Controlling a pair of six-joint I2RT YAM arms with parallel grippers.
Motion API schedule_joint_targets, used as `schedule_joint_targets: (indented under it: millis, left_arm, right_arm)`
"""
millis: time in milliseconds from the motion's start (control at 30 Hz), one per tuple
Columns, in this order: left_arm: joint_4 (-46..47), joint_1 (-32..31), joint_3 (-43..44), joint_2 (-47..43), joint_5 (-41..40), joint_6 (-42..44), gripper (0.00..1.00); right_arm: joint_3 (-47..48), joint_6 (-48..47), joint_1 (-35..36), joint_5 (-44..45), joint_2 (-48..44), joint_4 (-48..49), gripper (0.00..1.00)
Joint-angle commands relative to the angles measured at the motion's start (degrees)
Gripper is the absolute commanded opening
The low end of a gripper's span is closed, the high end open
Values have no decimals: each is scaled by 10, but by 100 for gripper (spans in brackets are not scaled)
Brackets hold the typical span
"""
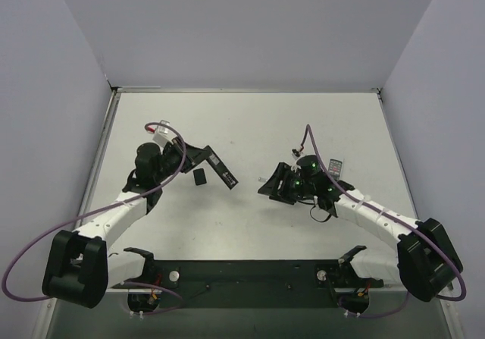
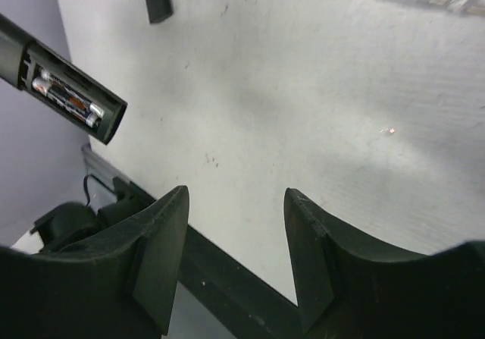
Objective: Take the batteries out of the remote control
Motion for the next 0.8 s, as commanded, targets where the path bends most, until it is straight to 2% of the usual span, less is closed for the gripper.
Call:
schedule_joint_targets:
  millis: [0,33,67,167,367,433,567,767]
  left_arm:
    - [-163,12,103,34,86,99,0]
    - [-201,12,114,56,103,110,0]
    - [-211,11,123,67,122,118,0]
    - [-221,12,135,100,195,129,0]
    - [-241,13,116,81,205,156,0]
    - [-259,14,113,70,199,175,0]
    - [-262,14,95,61,209,180,0]
    - [-230,14,82,54,225,162,0]
  right_arm:
    - [110,-10,-7,165,12,-196,48]
    - [131,16,-8,223,43,-264,45]
    - [173,58,-11,231,61,-288,44]
    - [235,104,-19,211,138,-327,40]
    - [344,186,-23,193,281,-409,38]
    - [369,213,-23,191,314,-426,41]
    - [381,265,-23,194,343,-444,47]
    - [395,281,-25,209,355,-449,48]
